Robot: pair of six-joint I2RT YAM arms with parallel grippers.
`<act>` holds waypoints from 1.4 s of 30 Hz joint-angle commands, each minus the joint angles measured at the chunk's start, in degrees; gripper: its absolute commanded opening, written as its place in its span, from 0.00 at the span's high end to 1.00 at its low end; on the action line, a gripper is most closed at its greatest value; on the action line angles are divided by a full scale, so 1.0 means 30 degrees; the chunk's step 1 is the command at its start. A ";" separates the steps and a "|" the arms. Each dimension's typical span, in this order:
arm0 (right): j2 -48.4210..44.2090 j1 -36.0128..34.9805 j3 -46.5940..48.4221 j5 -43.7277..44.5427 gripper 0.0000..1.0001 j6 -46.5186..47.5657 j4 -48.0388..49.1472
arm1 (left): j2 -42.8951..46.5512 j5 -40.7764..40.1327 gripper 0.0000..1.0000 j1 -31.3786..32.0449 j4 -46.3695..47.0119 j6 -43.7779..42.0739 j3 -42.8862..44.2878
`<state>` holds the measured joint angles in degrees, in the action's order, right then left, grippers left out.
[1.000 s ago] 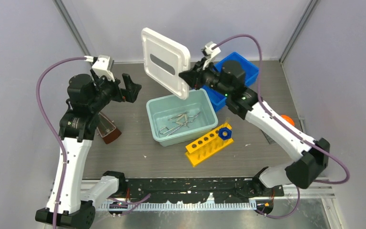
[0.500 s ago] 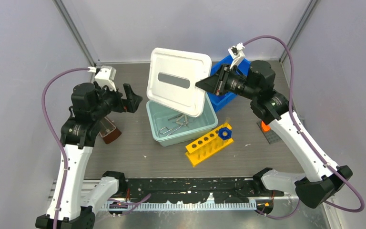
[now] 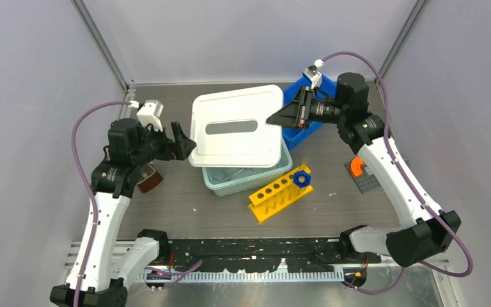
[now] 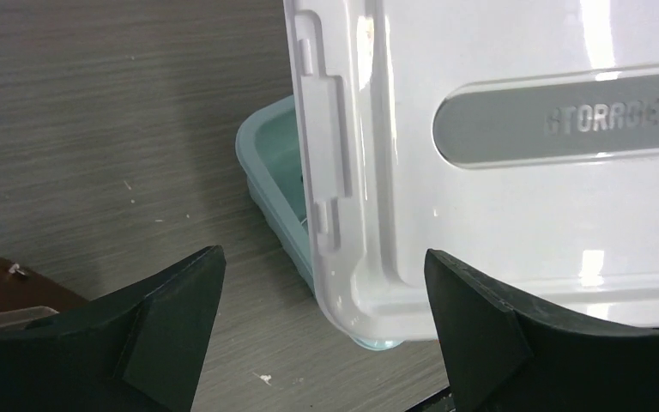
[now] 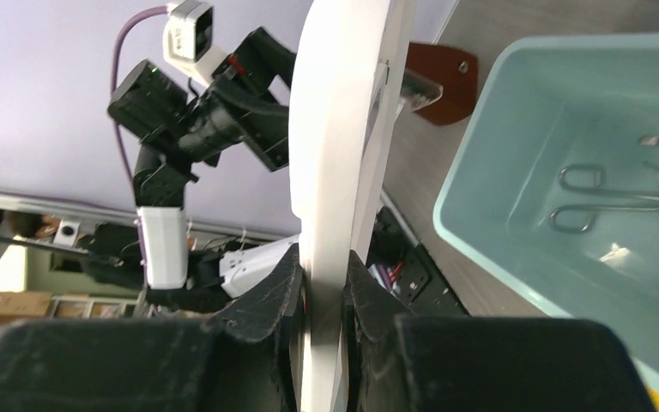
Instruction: Organize the chemistry lab equipment
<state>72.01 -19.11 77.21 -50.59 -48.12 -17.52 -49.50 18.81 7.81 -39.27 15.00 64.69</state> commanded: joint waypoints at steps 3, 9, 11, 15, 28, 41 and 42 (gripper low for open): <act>0.1033 0.0263 0.0028 -0.3646 0.99 -0.1119 0.1200 | 0.0245 0.0589 0.14 0.0032 0.0567 0.0485 -0.1424; 0.2700 0.0623 0.0067 -0.3696 0.99 0.0501 -0.0639 | 0.0268 0.1109 0.19 0.0032 0.1522 0.0934 -0.2884; 0.3392 0.0720 0.0348 -0.4043 0.99 0.1064 -0.1423 | -0.0050 0.1207 0.20 0.0032 0.1640 0.1000 -0.3316; 0.4836 0.1048 0.0781 -0.4331 0.99 0.1631 -0.2302 | -0.0887 0.1786 0.26 0.0047 0.2045 0.1132 -0.3878; 0.8223 0.1711 0.3314 -0.4124 0.85 0.6055 -0.7959 | -0.3355 0.2710 0.39 0.0032 0.3082 0.1557 -0.4672; 0.9057 0.2275 0.4747 -0.0895 0.49 0.6418 -0.9460 | -0.3838 0.4329 0.40 0.0032 0.4322 0.2498 -0.5051; 0.9077 0.2317 0.4813 -0.0629 0.45 0.6351 -0.9486 | -0.3867 0.4511 0.41 0.0032 0.4442 0.2627 -0.5106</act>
<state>99.79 -13.04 87.72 -57.52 -29.30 -44.53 -61.54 28.45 7.81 -30.02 21.04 50.00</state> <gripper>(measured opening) 0.503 0.601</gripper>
